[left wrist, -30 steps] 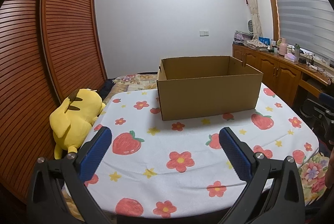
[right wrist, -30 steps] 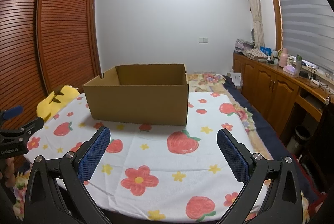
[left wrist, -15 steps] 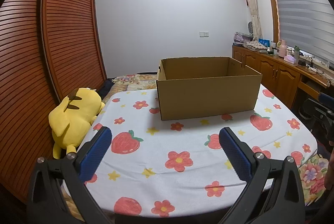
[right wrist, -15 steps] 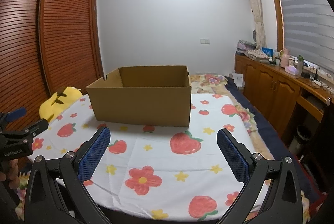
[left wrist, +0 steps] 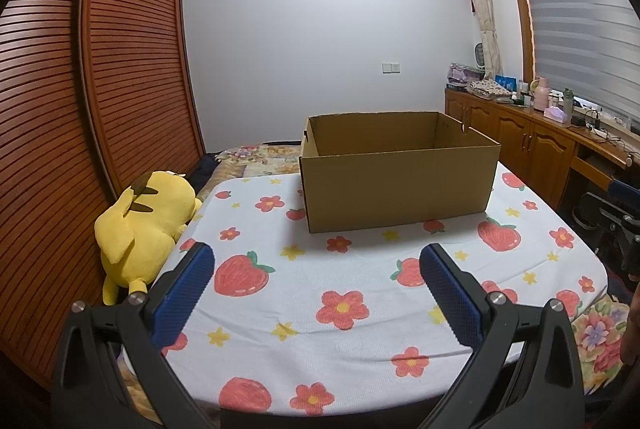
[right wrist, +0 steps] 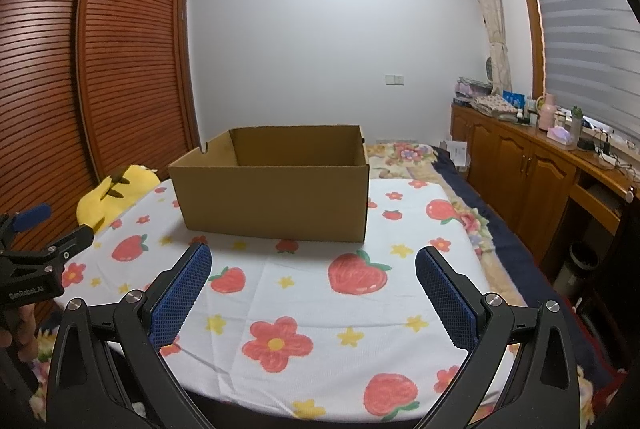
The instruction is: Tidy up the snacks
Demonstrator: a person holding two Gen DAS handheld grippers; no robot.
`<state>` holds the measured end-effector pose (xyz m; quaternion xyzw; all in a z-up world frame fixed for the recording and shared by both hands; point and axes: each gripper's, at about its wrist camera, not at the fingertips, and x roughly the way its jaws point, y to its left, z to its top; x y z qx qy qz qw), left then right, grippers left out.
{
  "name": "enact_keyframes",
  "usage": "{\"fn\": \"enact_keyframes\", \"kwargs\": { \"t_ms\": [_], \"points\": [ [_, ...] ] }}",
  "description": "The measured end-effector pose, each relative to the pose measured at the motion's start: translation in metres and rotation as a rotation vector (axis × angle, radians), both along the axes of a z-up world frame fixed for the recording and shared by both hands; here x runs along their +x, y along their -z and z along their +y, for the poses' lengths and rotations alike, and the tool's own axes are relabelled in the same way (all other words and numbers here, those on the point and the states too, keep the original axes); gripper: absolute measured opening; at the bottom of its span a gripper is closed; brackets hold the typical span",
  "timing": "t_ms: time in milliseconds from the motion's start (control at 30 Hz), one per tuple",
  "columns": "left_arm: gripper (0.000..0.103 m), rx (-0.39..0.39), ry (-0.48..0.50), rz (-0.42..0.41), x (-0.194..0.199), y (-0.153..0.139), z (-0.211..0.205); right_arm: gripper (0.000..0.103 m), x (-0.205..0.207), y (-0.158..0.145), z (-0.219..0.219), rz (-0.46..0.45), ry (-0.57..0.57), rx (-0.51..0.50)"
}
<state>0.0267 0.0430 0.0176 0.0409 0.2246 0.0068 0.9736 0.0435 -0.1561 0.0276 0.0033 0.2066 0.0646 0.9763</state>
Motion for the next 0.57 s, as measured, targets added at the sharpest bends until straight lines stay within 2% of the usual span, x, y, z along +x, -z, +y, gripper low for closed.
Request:
{"fn": "enact_keyframes", "kwargs": {
  "t_ms": [567],
  "points": [
    [0.103, 0.001, -0.004, -0.009, -0.0030, -0.0038, -0.0013, 0.103, -0.0011, 0.0002, 0.0004, 0.001, -0.001, 0.004]
  ]
}}
